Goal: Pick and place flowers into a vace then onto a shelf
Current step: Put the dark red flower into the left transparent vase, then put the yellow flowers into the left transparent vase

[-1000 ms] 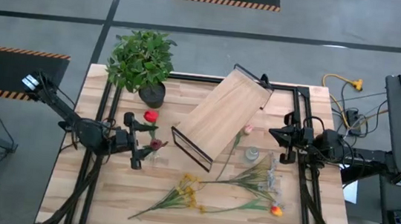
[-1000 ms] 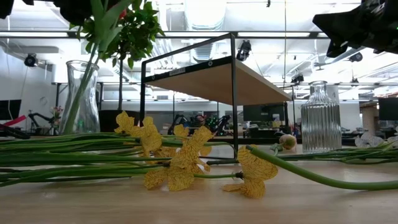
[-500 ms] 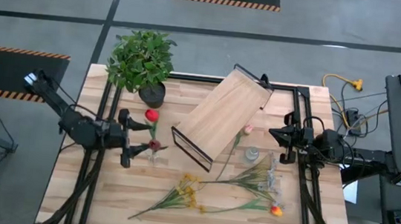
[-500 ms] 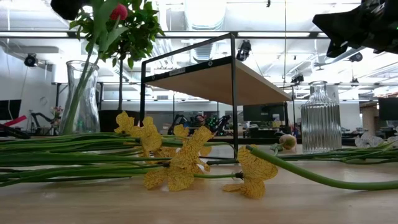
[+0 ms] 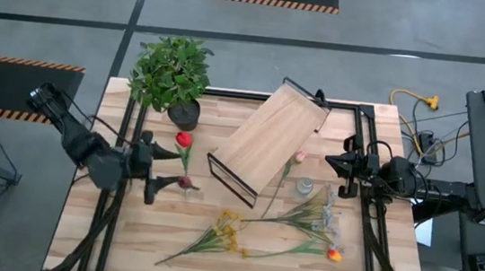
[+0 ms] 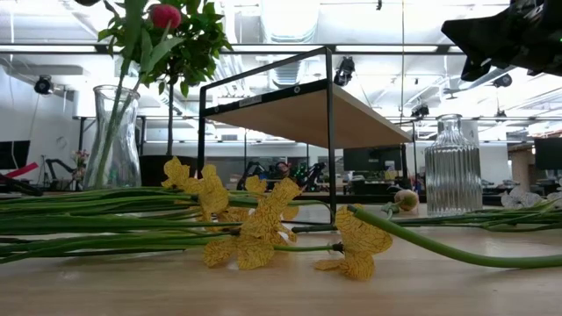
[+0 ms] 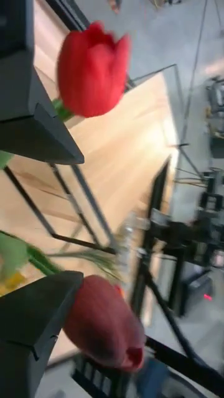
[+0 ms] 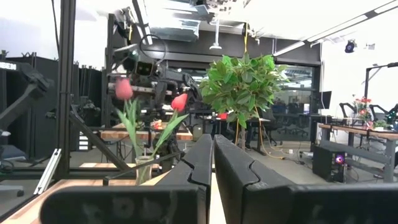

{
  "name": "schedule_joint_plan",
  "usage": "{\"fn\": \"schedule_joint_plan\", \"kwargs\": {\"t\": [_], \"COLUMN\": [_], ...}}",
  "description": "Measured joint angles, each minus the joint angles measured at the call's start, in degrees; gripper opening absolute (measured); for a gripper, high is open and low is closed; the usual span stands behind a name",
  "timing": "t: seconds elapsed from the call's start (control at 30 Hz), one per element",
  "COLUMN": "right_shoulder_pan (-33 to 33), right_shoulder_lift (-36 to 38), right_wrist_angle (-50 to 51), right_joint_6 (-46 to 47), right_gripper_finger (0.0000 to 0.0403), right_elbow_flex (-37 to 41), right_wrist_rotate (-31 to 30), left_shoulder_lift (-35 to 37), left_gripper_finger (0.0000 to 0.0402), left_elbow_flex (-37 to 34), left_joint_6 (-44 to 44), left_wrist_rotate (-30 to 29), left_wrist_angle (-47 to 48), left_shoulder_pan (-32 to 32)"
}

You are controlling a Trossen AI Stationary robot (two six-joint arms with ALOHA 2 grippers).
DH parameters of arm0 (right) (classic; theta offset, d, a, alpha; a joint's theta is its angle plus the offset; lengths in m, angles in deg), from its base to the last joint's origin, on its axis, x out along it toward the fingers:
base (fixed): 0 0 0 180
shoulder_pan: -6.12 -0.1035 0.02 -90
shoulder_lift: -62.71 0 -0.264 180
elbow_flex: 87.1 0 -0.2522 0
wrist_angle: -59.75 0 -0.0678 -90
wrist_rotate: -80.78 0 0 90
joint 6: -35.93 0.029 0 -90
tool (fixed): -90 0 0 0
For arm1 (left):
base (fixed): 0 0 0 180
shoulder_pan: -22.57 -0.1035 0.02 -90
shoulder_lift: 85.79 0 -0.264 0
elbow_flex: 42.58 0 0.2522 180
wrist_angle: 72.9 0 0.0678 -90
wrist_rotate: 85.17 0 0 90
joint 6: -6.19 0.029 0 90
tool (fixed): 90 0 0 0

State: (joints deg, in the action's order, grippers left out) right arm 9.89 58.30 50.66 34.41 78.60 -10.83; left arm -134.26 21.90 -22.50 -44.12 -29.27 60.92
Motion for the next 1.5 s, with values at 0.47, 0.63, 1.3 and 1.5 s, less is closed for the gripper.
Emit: {"fn": "schedule_joint_plan", "kwargs": {"t": [0.47, 0.63, 1.3, 1.5], "right_shoulder_pan": [0.02, 0.01, 0.01, 0.0], "right_shoulder_lift": [0.0, 0.0, 0.0, 0.0], "right_wrist_angle": [0.13, 0.15, 0.3, 0.35], "right_joint_6": [0.0, 0.0, 0.19, 1.05], "right_gripper_finger": [0.0009, 0.0009, 0.0009, 0.0009], "right_elbow_flex": [0.0, 0.0, 0.0, 0.0], "right_wrist_rotate": [0.0, 0.01, 0.0, 0.02], "left_shoulder_lift": [-2.43, -1.74, -11.79, -19.65], "left_gripper_finger": [0.0276, 0.0276, 0.0276, 0.0276], "left_elbow_flex": [4.3, 6.84, 12.68, 15.69], "left_joint_6": [-0.88, -0.93, -32.01, -36.25], "left_wrist_rotate": [3.15, 11.21, 25.64, 29.14], "left_wrist_angle": [5.32, 5.54, 18.49, 18.38], "left_shoulder_pan": [0.0, 0.0, 0.79, 3.74]}}
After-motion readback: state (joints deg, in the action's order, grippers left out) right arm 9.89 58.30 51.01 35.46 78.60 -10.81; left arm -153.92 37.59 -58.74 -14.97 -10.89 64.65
